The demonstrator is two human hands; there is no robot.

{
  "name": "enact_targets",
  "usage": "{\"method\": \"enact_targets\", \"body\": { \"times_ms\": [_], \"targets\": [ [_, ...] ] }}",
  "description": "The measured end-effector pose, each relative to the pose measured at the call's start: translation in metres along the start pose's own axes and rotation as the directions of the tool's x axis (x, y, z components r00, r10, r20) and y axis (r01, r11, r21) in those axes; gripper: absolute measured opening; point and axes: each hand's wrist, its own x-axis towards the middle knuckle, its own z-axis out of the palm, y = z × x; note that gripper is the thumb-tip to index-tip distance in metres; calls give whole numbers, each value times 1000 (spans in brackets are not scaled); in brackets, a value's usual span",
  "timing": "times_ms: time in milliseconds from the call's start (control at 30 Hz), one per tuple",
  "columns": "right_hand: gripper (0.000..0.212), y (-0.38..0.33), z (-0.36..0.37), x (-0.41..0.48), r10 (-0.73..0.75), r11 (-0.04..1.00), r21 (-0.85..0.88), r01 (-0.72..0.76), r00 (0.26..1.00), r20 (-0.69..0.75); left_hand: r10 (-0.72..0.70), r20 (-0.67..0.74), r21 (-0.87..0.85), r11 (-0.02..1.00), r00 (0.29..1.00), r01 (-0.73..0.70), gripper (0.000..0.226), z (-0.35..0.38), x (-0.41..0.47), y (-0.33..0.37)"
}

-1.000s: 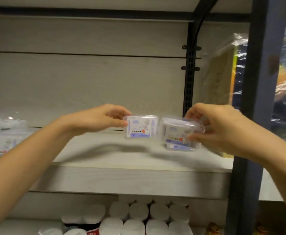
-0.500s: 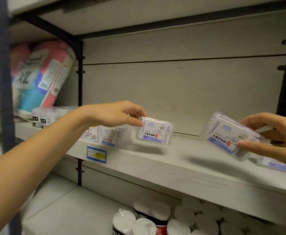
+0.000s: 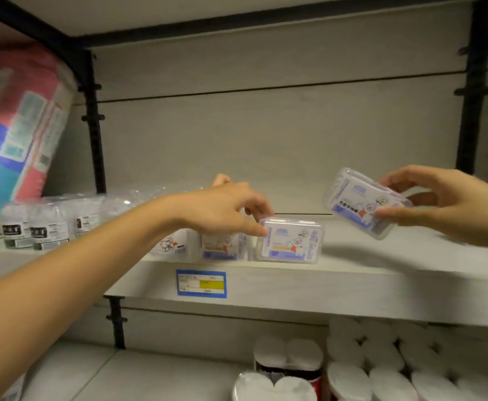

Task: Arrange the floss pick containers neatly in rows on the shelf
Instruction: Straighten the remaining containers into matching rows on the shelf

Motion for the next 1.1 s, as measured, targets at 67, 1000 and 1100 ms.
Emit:
{"method": "enact_targets", "body": {
  "times_ms": [67, 1000, 1100],
  "targets": [
    [34, -10, 6, 4, 34, 999, -12, -34, 999, 34, 49, 11, 39, 998, 999, -49, 33, 0, 2, -10],
    [27, -51, 56, 73, 22, 999, -40, -6, 905, 424, 104, -91, 197, 977, 990, -85, 39, -15, 22, -13],
    [30, -46, 58, 74, 42, 999, -43, -25, 890, 454, 76, -23, 156, 985, 997, -72, 35, -16, 26, -11]
  ]
}}
